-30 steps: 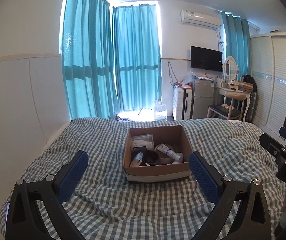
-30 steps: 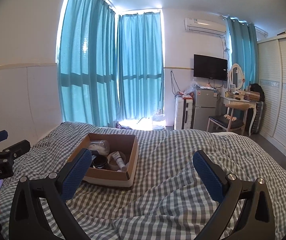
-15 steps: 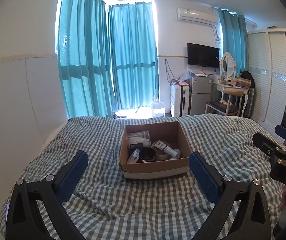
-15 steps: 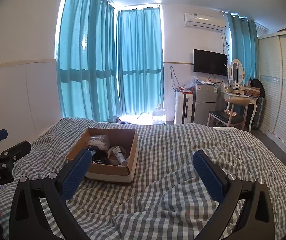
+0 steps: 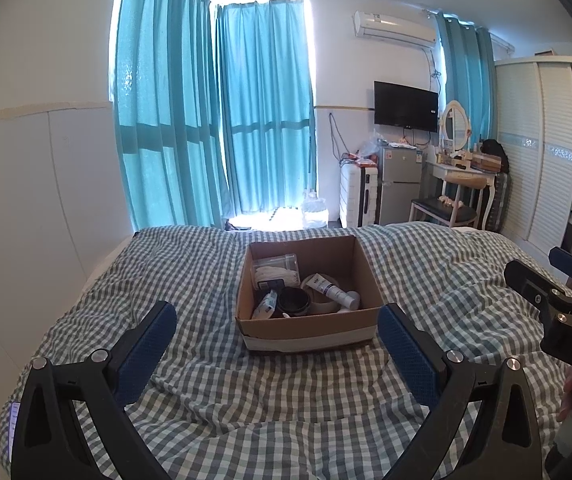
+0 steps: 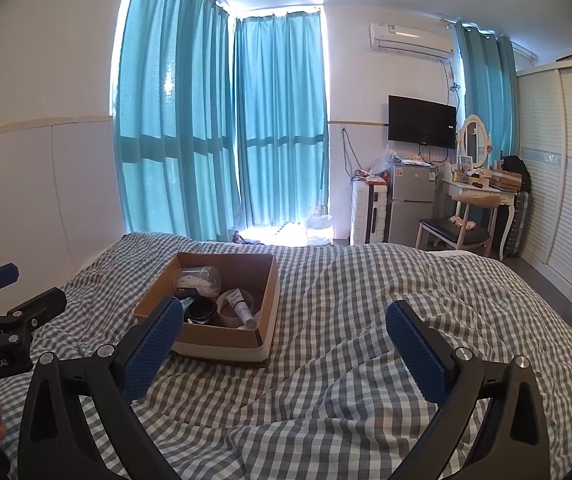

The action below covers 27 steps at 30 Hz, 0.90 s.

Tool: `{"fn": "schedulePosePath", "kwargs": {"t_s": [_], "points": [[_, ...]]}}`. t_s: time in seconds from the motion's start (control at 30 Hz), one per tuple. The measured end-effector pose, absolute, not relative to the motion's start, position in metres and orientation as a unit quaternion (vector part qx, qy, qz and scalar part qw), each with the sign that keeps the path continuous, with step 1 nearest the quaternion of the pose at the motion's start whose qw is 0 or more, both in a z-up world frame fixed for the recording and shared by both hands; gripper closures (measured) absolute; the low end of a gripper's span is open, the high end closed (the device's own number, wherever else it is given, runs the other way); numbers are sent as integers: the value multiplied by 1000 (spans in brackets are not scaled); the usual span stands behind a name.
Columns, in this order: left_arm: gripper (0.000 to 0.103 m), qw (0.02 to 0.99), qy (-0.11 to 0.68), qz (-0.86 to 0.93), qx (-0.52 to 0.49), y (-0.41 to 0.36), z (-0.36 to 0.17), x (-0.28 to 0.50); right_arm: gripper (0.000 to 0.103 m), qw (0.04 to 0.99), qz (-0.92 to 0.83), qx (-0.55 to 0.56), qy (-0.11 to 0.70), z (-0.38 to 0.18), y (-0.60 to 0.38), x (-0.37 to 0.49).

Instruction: Organize objects

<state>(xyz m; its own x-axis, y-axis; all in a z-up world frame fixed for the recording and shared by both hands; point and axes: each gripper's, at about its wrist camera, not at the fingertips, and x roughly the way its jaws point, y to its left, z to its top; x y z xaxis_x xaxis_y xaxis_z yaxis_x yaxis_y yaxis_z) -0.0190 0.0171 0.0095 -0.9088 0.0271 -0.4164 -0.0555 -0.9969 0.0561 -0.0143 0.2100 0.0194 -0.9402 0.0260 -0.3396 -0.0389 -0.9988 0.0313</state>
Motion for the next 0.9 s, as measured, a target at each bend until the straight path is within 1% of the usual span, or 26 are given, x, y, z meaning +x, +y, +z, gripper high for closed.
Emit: {"fn": "schedulePosePath", "kwargs": {"t_s": [0.43,0.9], "points": [[0,33,30,975,-217,17,10,-19,1,18,984,-175,17,19,205,-15],[0,24,34,976,-215,18,10,-17,1,17,983,-182,12,16,198,-21]]}}
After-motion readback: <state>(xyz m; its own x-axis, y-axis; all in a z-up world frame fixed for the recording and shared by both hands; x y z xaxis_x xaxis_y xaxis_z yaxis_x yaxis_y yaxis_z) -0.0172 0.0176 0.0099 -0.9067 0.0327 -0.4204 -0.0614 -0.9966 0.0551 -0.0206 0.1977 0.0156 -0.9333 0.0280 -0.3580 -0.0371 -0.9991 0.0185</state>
